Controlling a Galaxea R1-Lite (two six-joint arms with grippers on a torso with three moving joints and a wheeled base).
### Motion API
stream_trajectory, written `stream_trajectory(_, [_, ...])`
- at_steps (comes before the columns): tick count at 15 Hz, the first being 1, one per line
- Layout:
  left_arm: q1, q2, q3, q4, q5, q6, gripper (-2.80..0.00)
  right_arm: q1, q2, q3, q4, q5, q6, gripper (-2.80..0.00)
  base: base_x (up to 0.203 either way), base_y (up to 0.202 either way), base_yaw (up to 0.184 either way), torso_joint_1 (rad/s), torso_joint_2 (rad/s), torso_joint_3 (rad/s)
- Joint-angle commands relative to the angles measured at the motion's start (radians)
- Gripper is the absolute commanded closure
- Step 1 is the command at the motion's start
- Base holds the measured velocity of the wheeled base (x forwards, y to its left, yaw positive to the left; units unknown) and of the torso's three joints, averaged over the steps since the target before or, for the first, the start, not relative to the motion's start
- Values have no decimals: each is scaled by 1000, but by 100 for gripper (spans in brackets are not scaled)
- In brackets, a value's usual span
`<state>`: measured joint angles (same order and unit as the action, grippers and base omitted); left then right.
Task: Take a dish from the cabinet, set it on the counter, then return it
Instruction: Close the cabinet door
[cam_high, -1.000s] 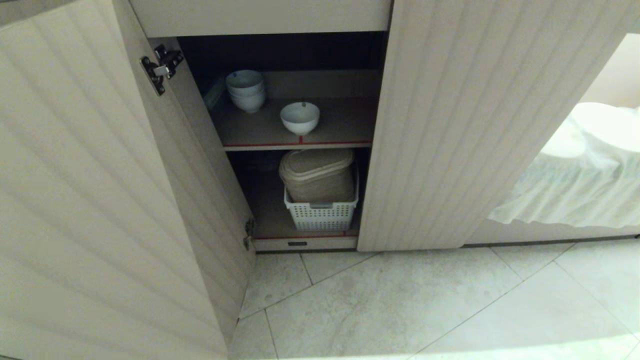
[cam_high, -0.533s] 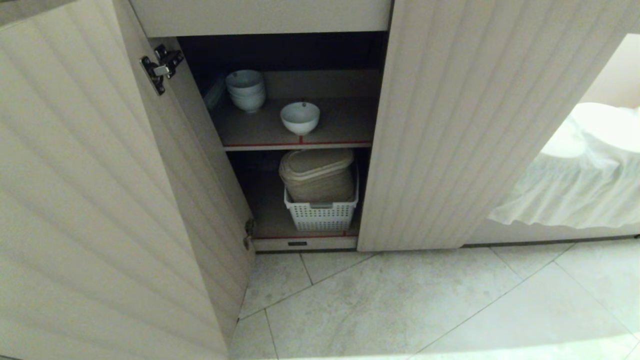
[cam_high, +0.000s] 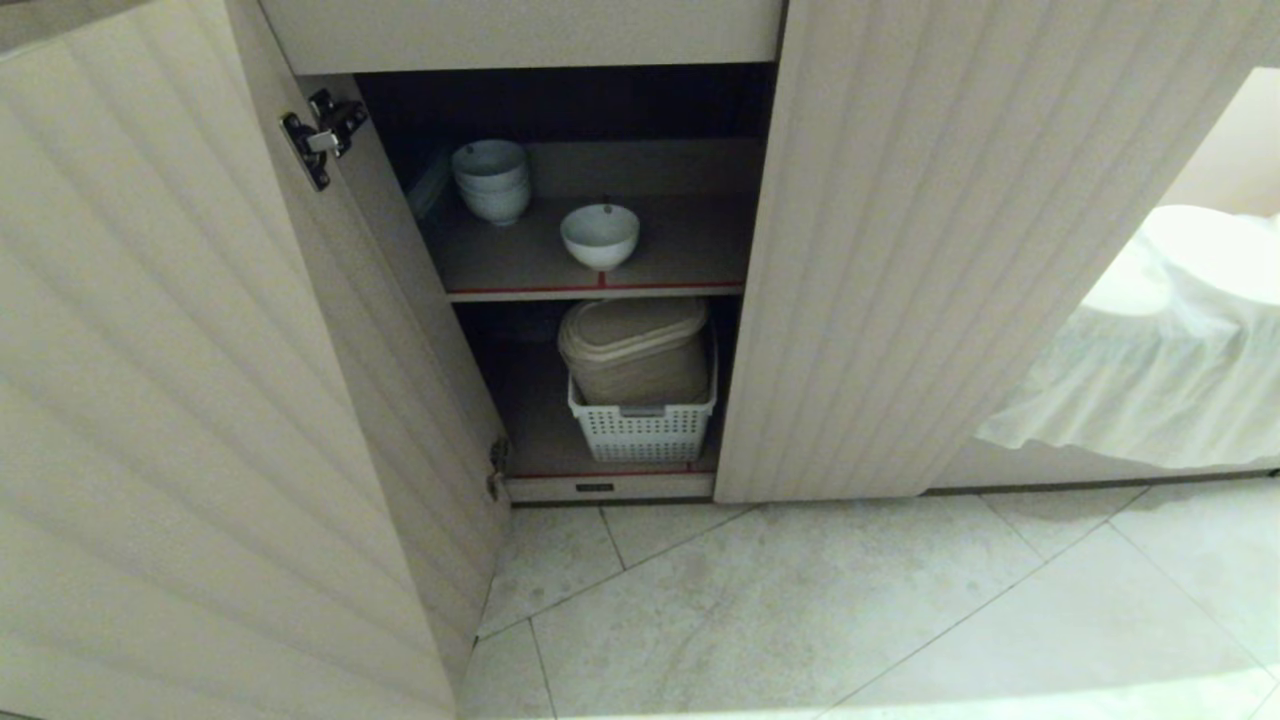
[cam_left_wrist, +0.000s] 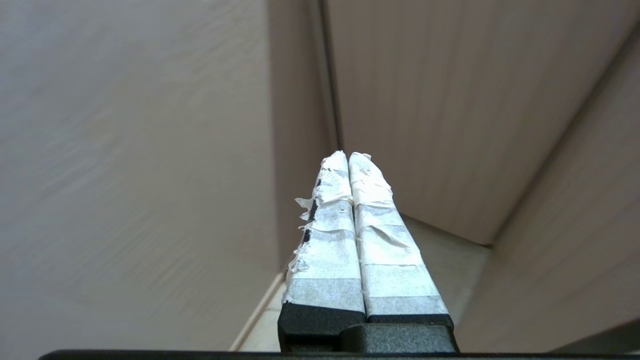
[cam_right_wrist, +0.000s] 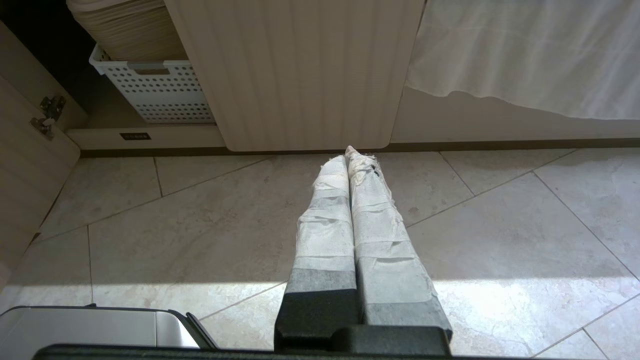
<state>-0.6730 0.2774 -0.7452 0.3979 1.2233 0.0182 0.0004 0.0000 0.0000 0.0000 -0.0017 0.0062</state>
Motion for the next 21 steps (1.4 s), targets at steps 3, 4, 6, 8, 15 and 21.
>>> stream_trajectory(3, [-271,-1,-39,1,109,15,0,0,0,0,0,0,0,0,0,0,0,0,0,0])
stream_trajectory(4, [-314,-1,-46,0,120,19,0,1,0,0,0,0,0,0,0,0,0,0,0,0])
stream_trajectory(6, [-370,21,-41,-8,130,21,0,0,0,0,0,0,0,0,0,0,0,0,0,0])
stream_trajectory(8, [-435,77,-38,-95,132,20,0,1,0,0,0,0,0,0,0,0,0,0,0,0])
stream_trajectory(15, [-589,89,-23,-177,132,21,0,0,0,0,0,0,0,0,0,0,0,0,0,0])
stream_trajectory(21, [-705,99,-27,-241,124,21,0,0,0,0,0,0,0,0,0,0,0,0,0,0])
